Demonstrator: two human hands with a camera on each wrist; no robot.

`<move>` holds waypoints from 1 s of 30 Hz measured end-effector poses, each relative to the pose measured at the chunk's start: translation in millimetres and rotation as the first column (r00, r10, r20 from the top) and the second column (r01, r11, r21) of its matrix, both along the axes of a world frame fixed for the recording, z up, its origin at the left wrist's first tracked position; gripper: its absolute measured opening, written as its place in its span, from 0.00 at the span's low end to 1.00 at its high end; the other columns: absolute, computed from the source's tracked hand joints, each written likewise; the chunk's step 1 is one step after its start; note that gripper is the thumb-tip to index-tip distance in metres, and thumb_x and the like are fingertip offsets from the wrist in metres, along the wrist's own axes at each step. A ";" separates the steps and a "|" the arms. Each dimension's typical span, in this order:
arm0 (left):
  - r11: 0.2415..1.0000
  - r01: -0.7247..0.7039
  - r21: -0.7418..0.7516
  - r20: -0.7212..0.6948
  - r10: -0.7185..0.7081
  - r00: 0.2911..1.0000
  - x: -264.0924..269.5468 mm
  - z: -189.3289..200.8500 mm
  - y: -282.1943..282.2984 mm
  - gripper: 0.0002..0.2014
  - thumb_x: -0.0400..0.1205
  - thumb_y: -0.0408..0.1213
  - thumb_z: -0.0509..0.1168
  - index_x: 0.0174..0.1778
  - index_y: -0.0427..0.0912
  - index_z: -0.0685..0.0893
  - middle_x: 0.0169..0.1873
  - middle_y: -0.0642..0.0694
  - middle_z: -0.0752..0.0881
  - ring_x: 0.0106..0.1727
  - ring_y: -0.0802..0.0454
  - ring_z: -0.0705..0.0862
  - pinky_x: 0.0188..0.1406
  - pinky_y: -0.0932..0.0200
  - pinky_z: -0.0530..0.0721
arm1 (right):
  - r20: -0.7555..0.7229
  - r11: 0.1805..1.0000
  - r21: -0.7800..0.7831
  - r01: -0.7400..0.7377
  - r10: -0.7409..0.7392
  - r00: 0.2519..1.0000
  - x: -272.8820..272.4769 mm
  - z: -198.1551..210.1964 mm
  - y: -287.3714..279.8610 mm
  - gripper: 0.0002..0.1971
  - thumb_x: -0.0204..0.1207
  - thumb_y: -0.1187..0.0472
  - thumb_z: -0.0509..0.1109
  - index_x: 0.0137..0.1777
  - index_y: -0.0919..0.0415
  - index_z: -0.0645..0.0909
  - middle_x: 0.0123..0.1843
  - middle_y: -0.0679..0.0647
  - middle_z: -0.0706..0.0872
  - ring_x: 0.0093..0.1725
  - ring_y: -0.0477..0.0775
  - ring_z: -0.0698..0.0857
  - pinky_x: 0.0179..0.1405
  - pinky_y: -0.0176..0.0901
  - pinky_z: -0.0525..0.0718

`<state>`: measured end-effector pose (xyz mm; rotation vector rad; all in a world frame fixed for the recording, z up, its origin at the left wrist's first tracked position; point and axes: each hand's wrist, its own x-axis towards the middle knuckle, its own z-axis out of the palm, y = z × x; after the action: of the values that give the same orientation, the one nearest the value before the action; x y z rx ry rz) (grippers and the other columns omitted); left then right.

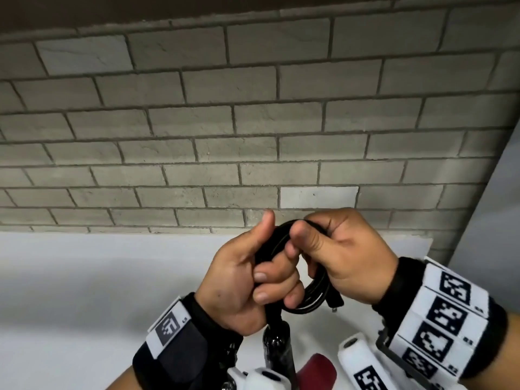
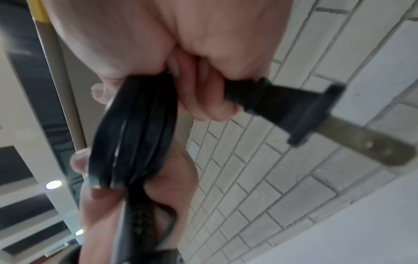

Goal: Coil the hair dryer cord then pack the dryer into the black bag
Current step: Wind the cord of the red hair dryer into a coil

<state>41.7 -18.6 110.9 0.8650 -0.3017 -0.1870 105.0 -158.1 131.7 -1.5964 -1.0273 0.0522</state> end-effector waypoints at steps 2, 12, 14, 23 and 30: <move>0.994 -0.071 0.079 -0.051 0.075 0.996 -0.3 1.3 0.2 0.21 0.78 0.54 0.61 0.31 0.38 0.79 0.12 0.55 0.64 0.09 0.58 0.61 0.20 0.59 0.69 | 0.109 0.999 -0.034 0.022 -0.018 0.994 3.1 -0.7 -1.0 0.25 0.69 0.28 0.64 0.33 0.50 0.83 0.28 0.44 0.88 0.28 0.46 0.85 0.32 0.43 0.83; 0.943 -0.084 0.323 0.119 0.047 0.992 -3.8 -2.4 -3.9 0.29 0.73 0.65 0.65 0.35 0.37 0.80 0.14 0.55 0.64 0.10 0.59 0.62 0.22 0.60 0.75 | 0.335 0.979 -0.202 0.013 0.057 0.940 15.5 58.6 -8.4 0.11 0.69 0.52 0.76 0.36 0.60 0.87 0.30 0.66 0.87 0.30 0.66 0.82 0.30 0.60 0.81; 0.938 -0.111 0.327 0.163 0.060 0.985 -4.3 -1.9 -4.8 0.23 0.73 0.58 0.71 0.34 0.38 0.80 0.14 0.54 0.66 0.10 0.60 0.63 0.21 0.61 0.74 | 0.327 0.986 -0.163 0.018 0.036 0.944 16.6 56.7 -6.9 0.09 0.69 0.53 0.77 0.35 0.59 0.88 0.30 0.65 0.88 0.31 0.65 0.84 0.31 0.57 0.84; 0.976 -0.102 0.195 0.072 0.090 0.993 -4.6 -7.6 3.3 0.18 0.73 0.49 0.74 0.30 0.40 0.78 0.13 0.56 0.63 0.10 0.60 0.59 0.16 0.66 0.68 | 0.081 0.954 -0.270 -0.132 0.160 0.984 15.0 13.6 -14.2 0.23 0.66 0.35 0.75 0.48 0.55 0.83 0.39 0.56 0.90 0.34 0.43 0.86 0.35 0.46 0.86; 0.963 -0.213 0.167 0.060 0.206 0.977 0.9 -1.8 -10.3 0.15 0.78 0.45 0.68 0.36 0.35 0.79 0.12 0.55 0.64 0.10 0.60 0.60 0.18 0.63 0.72 | -0.002 0.978 0.082 0.190 -0.190 0.982 10.9 2.9 2.9 0.30 0.70 0.38 0.68 0.31 0.68 0.70 0.16 0.52 0.78 0.14 0.45 0.71 0.13 0.31 0.68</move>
<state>42.6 -28.9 109.2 1.0673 -0.2333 0.0029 115.9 -155.2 134.6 -1.6132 -0.8659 -0.1235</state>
